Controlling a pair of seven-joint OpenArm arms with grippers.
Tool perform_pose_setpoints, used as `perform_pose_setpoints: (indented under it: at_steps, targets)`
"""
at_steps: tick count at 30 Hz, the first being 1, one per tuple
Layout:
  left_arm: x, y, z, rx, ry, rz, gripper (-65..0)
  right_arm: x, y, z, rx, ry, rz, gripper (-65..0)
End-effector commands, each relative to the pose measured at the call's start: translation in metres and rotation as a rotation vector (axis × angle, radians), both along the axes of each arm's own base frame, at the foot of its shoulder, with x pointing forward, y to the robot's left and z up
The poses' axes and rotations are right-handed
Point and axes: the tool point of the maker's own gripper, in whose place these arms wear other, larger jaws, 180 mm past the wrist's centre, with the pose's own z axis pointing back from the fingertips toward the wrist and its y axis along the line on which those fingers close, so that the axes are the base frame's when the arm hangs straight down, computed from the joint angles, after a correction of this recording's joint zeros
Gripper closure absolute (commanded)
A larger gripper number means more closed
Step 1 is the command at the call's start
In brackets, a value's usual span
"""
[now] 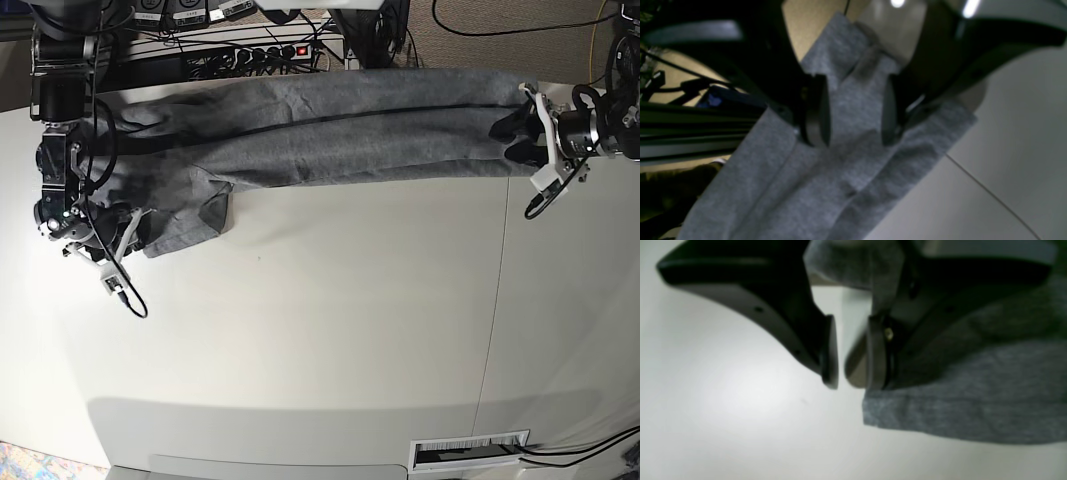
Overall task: Fold the T-shirt properly
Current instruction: 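Lower the folded strip and smooth it with both grippers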
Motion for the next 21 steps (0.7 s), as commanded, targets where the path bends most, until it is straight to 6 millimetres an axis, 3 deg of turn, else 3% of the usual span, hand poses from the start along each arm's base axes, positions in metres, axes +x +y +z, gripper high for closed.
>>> perform_pose_setpoints:
  at_steps: [1, 6, 9, 10, 15, 21]
  targets:
    - [0.007, 0.002, 0.011, -0.010, -0.033, -0.002, -27.0, 0.012, -0.007, 0.017, -0.016, -0.047, 0.003, -15.7]
    - [0.007, 0.002, 0.011, -0.010, -0.034, -0.002, -27.0, 0.006, -0.008, 0.012, -0.031, -0.008, 0.001, -14.9]
    - [0.007, 0.002, 0.011, -0.010, -0.033, -0.002, -27.0, 0.000, -0.012, 0.008, -0.048, 0.033, -0.008, -1.7]
    - [0.007, 0.002, 0.011, -0.011, -0.033, -0.002, -27.0, -0.002, -0.012, 0.007, -0.048, 0.046, -0.012, 0.0]
    - [0.007, 0.002, 0.011, -0.011, -0.034, -0.002, -27.0, -0.007, -0.006, 0.004, 0.002, 0.084, -0.025, 0.0]
    - [0.007, 0.002, 0.011, -0.010, -0.033, -0.002, -27.0, -0.001, 0.022, 0.018, 0.141, 0.049, -0.003, 0.0]
